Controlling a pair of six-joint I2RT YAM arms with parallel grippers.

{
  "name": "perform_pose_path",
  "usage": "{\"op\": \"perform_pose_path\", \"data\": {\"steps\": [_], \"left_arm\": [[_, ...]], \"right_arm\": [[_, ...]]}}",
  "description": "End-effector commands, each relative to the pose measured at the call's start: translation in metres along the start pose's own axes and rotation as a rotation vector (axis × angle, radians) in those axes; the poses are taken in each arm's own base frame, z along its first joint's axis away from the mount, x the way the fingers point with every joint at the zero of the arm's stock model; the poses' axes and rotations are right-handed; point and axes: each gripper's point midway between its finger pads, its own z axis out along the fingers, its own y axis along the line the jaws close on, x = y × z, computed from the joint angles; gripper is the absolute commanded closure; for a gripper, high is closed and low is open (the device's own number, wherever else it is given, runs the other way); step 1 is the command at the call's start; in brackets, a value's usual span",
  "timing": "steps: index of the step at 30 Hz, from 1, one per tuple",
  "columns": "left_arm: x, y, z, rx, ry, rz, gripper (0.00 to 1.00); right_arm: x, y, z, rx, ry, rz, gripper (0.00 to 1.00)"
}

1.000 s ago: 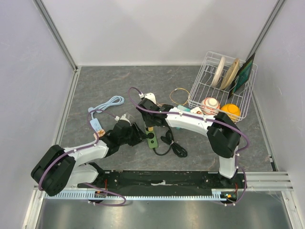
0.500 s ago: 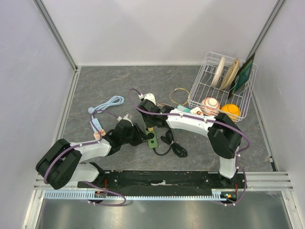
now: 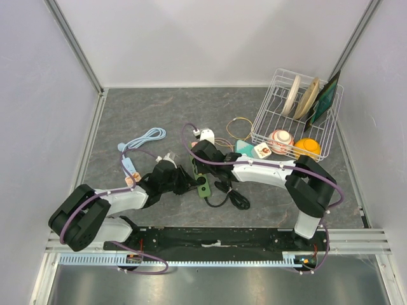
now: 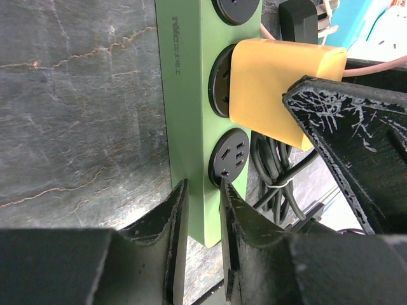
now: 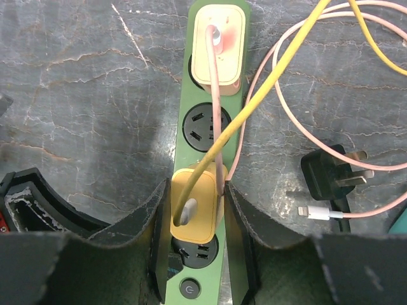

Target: Insert the plug

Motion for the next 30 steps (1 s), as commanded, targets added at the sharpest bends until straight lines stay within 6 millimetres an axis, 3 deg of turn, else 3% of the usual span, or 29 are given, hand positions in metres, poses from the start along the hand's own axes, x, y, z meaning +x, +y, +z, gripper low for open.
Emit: {"op": "perform_pose_path", "data": {"steps": [1,7,10,13,14,19,23,24,25,27,30], "left_arm": [[0.005,0.015,0.003,-0.053,0.002,-0.038,0.71],[0.002,0.013,-0.001,-0.053,-0.015,-0.039,0.70],[-0.007,0.003,-0.005,-0.039,-0.048,-0.021,0.66],[-0.023,-0.008,-0.015,-0.047,-0.112,0.025,0.60],[-0.028,-0.011,-0.022,-0.053,-0.128,0.036,0.59],[-0.058,-0.033,-0.046,-0.069,-0.244,0.132,0.53],[-0.080,-0.043,-0.072,-0.103,-0.338,0.207,0.48],[-0.083,-0.040,-0.079,-0.130,-0.349,0.224,0.44],[-0.096,-0.053,-0.093,-0.117,-0.413,0.238,0.42],[-0.110,-0.059,-0.111,-0.135,-0.469,0.298,0.35],[-0.135,-0.079,-0.148,-0.151,-0.576,0.397,0.27]], "right_arm": [[0.143,-0.048,-0.010,0.077,0.472,-0.074,1.00],[0.139,-0.046,-0.008,0.046,0.461,-0.056,1.00],[0.111,-0.038,-0.012,0.025,0.376,-0.062,1.00],[0.069,-0.023,-0.020,-0.015,0.261,-0.061,0.80],[0.047,-0.014,-0.025,-0.039,0.211,-0.052,0.68],[-0.017,0.009,-0.044,-0.084,0.058,-0.026,0.44],[-0.075,0.020,-0.076,-0.132,-0.083,0.006,0.20],[-0.083,0.018,-0.083,-0.131,-0.107,0.014,0.18],[-0.092,0.012,-0.089,-0.116,-0.134,0.022,0.15],[-0.113,-0.006,-0.107,-0.092,-0.195,0.045,0.09],[-0.137,-0.049,-0.130,-0.008,-0.271,0.069,0.02]]}}
